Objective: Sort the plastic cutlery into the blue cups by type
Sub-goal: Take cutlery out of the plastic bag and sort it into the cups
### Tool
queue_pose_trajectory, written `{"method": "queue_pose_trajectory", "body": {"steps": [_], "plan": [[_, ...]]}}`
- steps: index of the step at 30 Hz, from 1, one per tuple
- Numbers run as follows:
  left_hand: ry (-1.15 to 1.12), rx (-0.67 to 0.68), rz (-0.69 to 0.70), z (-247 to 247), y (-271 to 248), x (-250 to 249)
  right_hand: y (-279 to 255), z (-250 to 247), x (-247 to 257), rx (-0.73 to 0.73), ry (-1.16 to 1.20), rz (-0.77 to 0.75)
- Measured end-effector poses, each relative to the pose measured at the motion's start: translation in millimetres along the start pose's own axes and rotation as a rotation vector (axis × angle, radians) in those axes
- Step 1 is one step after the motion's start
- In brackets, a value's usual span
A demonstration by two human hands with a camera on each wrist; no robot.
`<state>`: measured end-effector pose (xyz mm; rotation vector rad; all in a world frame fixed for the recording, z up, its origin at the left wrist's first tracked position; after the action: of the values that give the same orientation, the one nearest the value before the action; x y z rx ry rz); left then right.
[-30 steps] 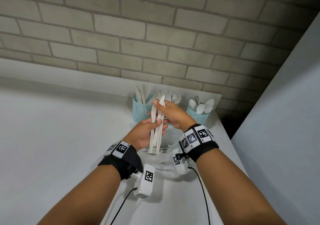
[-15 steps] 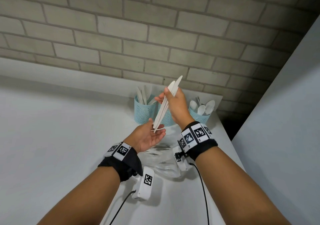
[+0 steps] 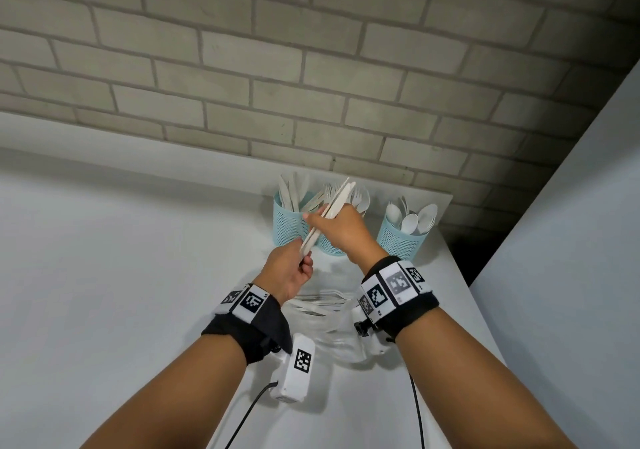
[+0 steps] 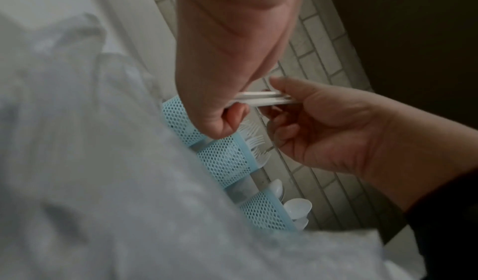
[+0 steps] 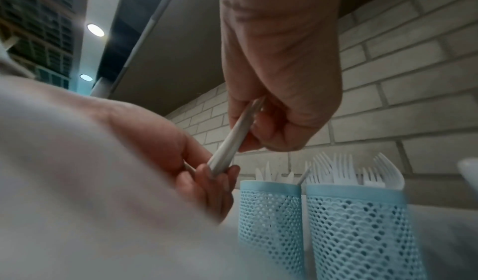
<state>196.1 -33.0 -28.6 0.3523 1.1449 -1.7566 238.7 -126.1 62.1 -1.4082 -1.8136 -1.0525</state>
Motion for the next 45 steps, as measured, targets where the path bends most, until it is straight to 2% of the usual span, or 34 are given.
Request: {"method": "queue_pose_trajectory", "body": {"steps": [3,5,7,10,14,19,24,27,29,33,35,37,39,42,45], "plan": [[0.116,-0.04,0.069,0.1,-1.1,-7.3,9.7,-3.5,-5.1,0.03,0.078,0.083],[0.24,-0.094,0.155,-3.5,0.0,-17.4,21.7,-18.6,1.2,-0.075,0.137,0.077],[0.465,-0.142,0.295,-5.7,-1.6,-31.3,35.0,-38.2,10.0,-0.226,0.175,0.051],[0.75,-0.147,0.43,-4.4,-8.1,-40.4,53.3,-50.3,18.2,-0.357,0.214,0.016],[0.935,-0.123,0.379,-8.5,-2.1,-33.3,72.6,-33.3,12.4,-0.36,0.153,-0.005],[1.09,-0.139,0.309,-17.3,7.2,-25.8,88.9,5.3,-8.8,-0.137,-0.088,0.053],[1.092,-0.114,0.23,-26.3,13.2,-16.0,90.6,8.2,6.2,-0.162,-0.389,-0.054],[1.14,-0.102,0.228,-26.1,10.8,-12.0,84.1,19.4,17.0,-0.112,-0.573,-0.156],[1.176,-0.061,0.217,-24.4,8.6,-7.5,78.6,20.7,14.3,-0.085,-0.558,-0.152],[1.269,-0.022,0.215,-22.2,2.6,-1.6,62.6,-2.0,20.9,-0.169,-0.335,-0.174],[1.415,-0.088,0.267,-18.1,-2.1,-2.8,51.3,-6.0,23.5,-0.058,-0.281,-0.13],[1.565,-0.185,0.351,-10.6,-10.8,-7.3,32.9,1.4,18.7,0.2,-0.373,-0.036],[1.669,-0.213,0.458,1.7,-19.0,-8.1,7.4,7.7,5.9,0.437,-0.486,0.073],[1.735,-0.074,0.584,22.4,-25.3,2.5,-24.3,5.8,-14.2,0.603,-0.649,0.187],[1.738,0.085,0.559,33.8,-22.6,19.9,-43.6,-5.5,-33.9,0.583,-0.813,0.249]]}}
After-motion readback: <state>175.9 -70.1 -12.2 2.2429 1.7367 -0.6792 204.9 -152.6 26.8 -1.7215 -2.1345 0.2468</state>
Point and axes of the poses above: each hand's wrist, its own y-axis towards the middle knuckle, its own z-axis out of the palm, x = y × z, the point moved 9 cm from there along y, towards the middle knuckle, and after that the axes turned 7 degrees about -z, right-handed, at the moved point
